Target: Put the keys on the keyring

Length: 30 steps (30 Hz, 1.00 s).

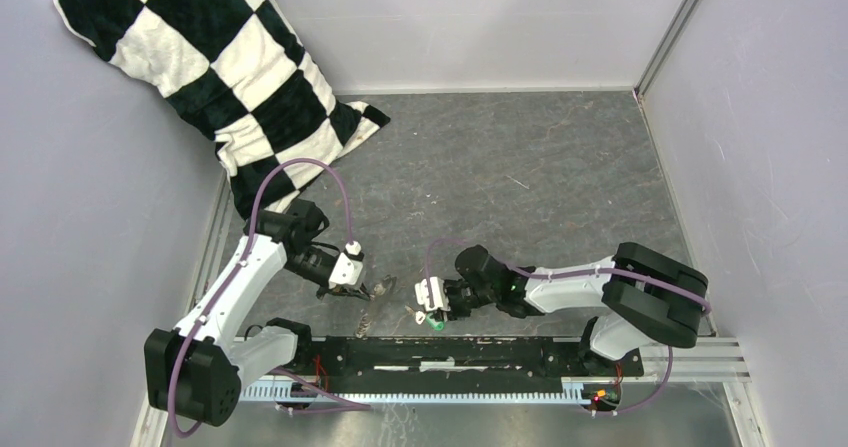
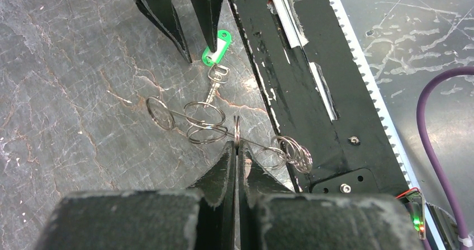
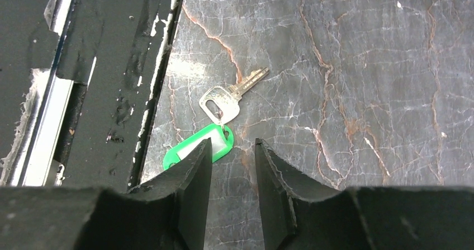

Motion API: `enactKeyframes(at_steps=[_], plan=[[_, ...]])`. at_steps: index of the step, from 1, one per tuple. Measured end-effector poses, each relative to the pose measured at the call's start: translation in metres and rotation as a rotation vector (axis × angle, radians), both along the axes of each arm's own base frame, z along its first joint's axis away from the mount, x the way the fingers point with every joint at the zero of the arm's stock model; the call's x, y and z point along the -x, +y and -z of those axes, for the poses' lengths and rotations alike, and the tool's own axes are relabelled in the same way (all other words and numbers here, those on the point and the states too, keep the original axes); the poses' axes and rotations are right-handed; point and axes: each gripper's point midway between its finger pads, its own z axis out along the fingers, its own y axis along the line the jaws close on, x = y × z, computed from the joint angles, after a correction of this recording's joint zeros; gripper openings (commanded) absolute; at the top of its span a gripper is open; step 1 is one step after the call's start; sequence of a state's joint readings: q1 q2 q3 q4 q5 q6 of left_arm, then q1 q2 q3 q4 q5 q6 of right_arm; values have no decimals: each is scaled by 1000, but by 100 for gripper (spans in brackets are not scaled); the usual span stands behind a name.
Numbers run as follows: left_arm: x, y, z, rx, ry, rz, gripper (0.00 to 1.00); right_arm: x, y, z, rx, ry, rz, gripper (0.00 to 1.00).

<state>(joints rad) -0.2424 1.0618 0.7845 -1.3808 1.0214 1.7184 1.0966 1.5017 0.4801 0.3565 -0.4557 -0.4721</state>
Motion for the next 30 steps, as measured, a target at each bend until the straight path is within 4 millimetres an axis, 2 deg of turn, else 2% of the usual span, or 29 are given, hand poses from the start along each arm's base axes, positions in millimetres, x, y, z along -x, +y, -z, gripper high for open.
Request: enactKeyframes(at_steps=[13, 22, 30], plan=[[1, 1, 0, 2, -12, -1, 2, 6, 7, -1, 23, 15, -101, 39], [2, 1, -2, 7, -32, -1, 2, 3, 12, -4, 8, 48, -119, 35], [2, 1, -3, 9, -41, -1, 2, 7, 9, 3, 23, 79, -135, 27]])
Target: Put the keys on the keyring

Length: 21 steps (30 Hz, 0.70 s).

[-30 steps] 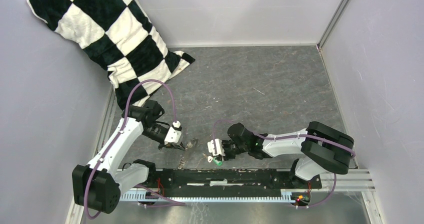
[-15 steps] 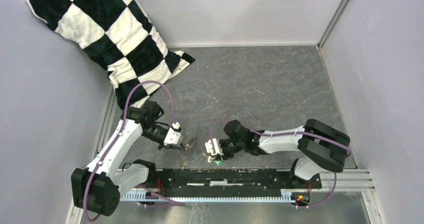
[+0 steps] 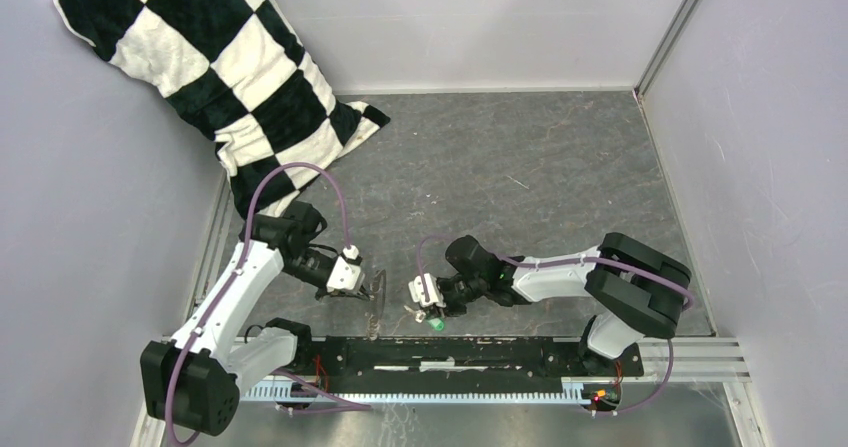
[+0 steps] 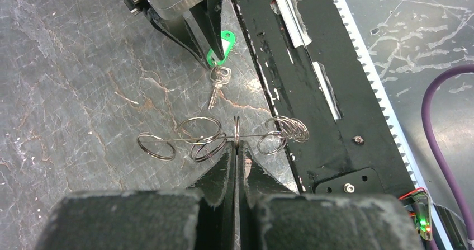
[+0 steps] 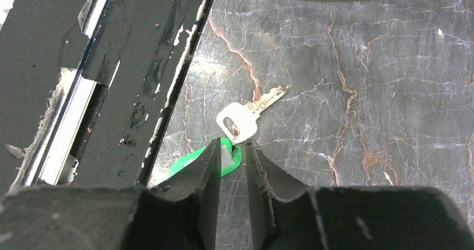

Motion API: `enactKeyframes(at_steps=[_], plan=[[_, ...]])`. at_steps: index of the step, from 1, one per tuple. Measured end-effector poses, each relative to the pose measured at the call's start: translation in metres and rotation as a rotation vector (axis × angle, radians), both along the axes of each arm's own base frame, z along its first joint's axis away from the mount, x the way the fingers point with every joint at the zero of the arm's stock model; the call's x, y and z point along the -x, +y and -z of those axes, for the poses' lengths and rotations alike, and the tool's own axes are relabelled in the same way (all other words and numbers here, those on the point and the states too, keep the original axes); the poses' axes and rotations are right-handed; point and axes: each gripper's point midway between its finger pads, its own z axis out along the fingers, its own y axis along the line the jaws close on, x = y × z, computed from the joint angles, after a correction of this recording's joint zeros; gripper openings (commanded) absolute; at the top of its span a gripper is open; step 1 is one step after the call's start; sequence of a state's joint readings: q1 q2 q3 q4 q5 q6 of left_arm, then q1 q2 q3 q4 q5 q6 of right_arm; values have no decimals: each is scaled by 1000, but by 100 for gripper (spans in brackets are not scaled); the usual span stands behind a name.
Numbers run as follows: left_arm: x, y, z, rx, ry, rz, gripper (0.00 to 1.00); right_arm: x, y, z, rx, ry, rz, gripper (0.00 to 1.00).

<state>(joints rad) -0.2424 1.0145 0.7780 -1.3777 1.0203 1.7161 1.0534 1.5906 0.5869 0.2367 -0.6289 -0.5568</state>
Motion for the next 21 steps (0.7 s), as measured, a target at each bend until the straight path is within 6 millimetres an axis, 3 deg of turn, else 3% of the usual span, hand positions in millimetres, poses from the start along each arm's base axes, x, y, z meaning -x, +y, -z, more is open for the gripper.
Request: enactKeyframes(at_steps=[7, 12, 17, 21], plan=[[0, 0, -1, 2, -10, 0, 2, -2, -1, 0, -1, 9, 7, 2], [1, 0, -2, 3, -20, 0, 2, -7, 0, -7, -12, 2, 33, 0], [2, 1, -2, -4, 7, -18, 2, -17, 4, -39, -82, -41, 98, 0], [4, 1, -4, -8, 21, -38, 2, -24, 6, -76, -185, -95, 177, 1]])
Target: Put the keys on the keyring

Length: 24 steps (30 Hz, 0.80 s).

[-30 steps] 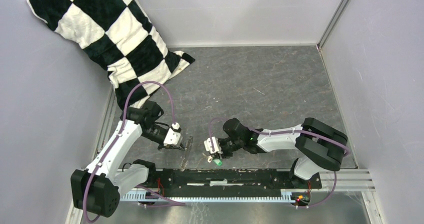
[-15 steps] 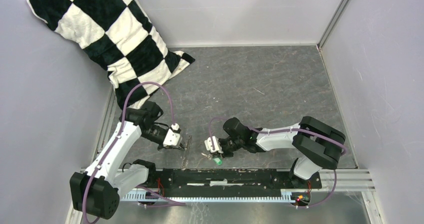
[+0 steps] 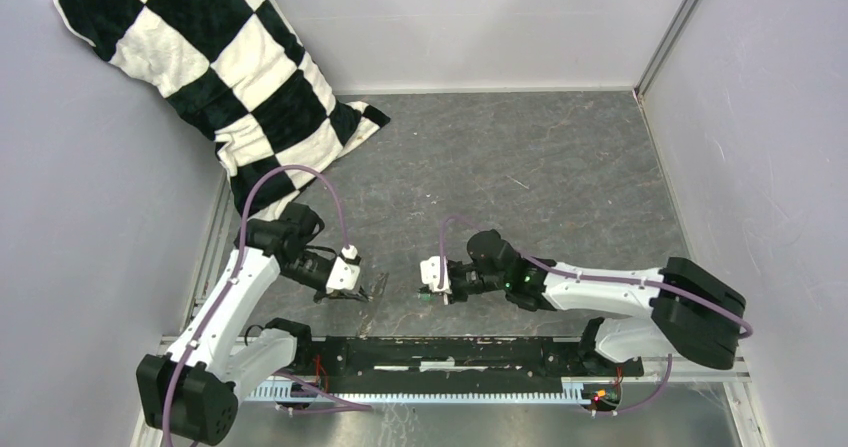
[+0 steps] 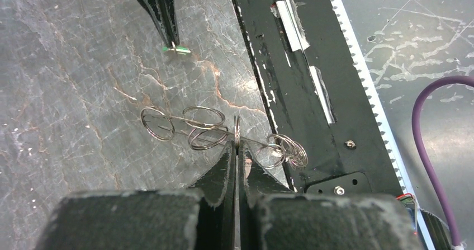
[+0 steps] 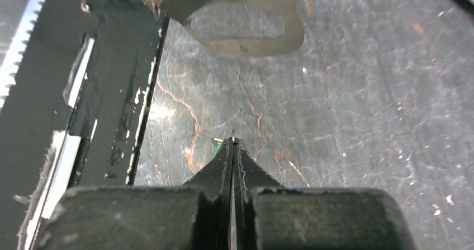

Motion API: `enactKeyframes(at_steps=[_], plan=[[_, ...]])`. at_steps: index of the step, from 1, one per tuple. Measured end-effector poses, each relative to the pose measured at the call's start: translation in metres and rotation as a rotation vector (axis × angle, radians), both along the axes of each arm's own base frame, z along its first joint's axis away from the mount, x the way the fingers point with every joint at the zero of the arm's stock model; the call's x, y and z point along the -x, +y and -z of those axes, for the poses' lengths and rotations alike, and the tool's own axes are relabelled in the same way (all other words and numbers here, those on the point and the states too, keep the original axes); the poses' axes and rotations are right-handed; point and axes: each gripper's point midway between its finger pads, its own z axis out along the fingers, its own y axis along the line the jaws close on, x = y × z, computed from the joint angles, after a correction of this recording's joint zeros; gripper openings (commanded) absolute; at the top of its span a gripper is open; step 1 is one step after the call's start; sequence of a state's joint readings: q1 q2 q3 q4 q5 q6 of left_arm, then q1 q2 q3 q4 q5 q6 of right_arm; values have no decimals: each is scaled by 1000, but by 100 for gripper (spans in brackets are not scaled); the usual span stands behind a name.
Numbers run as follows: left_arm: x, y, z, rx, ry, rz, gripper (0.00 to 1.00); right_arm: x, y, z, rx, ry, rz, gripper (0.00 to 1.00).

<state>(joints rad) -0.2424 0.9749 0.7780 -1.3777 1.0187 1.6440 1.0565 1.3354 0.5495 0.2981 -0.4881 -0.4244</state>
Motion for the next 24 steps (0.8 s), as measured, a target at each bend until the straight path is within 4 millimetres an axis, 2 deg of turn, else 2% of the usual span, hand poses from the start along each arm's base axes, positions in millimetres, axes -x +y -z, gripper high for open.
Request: enactKeyframes(at_steps=[7, 12, 14, 19, 24], plan=[[7, 1, -13, 14, -39, -1, 2, 10, 10, -35, -13, -77, -10, 0], [12, 2, -15, 18, -50, -2, 2, 0, 24, -88, -104, -123, 17, 0], [11, 2, -14, 21, -53, -7, 2, 1, 26, -97, -130, -120, 18, 1], [6, -1, -12, 23, -11, -13, 2, 2, 36, -97, -115, -93, -4, 1], [-10, -7, -5, 14, 77, -31, 2, 8, 37, -99, -97, -95, -59, 0]])
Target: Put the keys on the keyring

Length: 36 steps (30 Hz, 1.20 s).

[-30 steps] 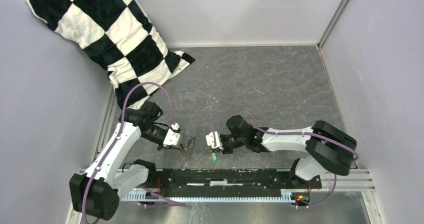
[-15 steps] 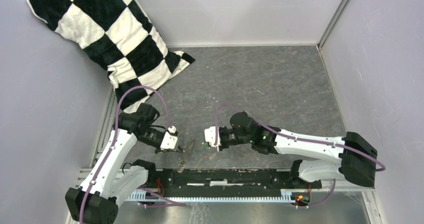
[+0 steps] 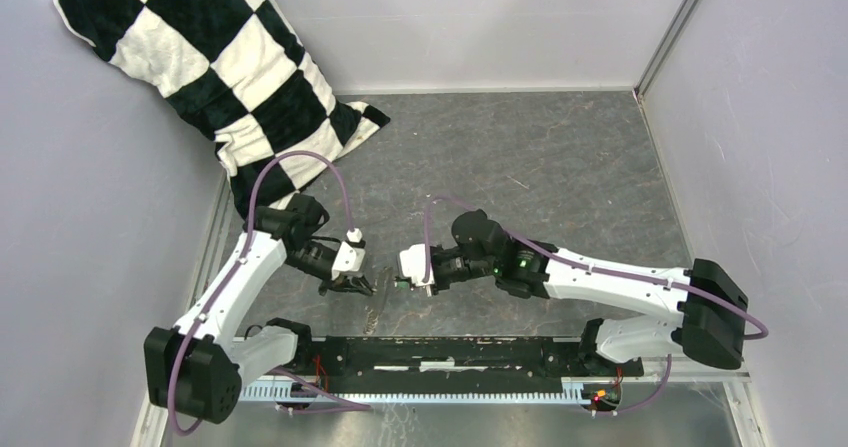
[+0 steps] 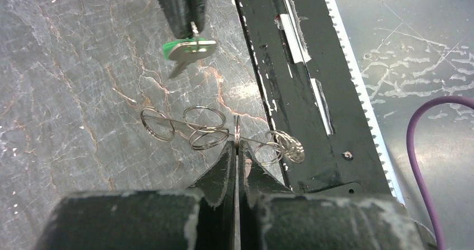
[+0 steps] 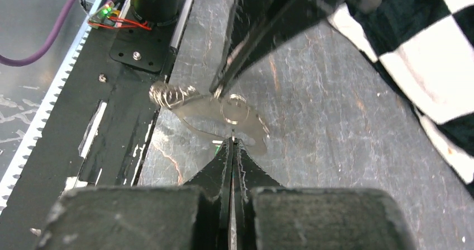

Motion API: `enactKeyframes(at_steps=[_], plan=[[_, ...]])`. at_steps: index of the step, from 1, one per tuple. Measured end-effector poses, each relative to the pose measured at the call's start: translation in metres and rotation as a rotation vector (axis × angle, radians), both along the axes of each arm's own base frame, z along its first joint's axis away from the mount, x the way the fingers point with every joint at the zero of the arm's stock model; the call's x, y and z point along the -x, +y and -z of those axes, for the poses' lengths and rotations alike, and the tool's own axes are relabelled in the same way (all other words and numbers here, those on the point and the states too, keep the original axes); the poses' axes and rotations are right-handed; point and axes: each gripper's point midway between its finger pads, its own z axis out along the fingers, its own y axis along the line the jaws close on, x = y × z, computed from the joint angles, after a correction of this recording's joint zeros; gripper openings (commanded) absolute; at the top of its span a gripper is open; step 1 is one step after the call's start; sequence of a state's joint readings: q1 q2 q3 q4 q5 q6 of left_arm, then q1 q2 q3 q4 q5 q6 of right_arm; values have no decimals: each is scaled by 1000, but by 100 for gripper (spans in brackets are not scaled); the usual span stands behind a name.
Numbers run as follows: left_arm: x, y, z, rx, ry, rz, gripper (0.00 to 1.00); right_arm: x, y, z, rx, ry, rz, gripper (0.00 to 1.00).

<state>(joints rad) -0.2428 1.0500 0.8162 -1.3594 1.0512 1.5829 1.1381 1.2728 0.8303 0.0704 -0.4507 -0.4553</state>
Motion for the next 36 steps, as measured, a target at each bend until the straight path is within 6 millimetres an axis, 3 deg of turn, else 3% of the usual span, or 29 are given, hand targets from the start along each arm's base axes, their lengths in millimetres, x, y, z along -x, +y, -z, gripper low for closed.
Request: enactKeyframes(at_steps=[6, 15, 18, 22, 24, 29, 36], plan=[[-9, -3, 12, -6, 45, 0, 2, 2, 15, -7, 13, -27, -82, 0], [-13, -4, 6, 21, -55, 78, 2, -21, 19, 66, 131, 48, -51, 0], [-12, -3, 0, 43, -161, 123, 2, -24, 18, 75, 137, 65, -40, 1], [-10, -4, -4, 72, -279, 174, 2, -24, 20, 70, 105, 50, -50, 0], [-10, -4, -5, 80, -303, 190, 2, -20, 12, 70, 100, 33, -57, 0], [-11, -5, -2, 87, -311, 210, 2, -16, -2, 65, 100, -29, -68, 1], [-9, -5, -1, 92, -307, 226, 2, -8, -2, 52, 81, -80, -97, 0]])
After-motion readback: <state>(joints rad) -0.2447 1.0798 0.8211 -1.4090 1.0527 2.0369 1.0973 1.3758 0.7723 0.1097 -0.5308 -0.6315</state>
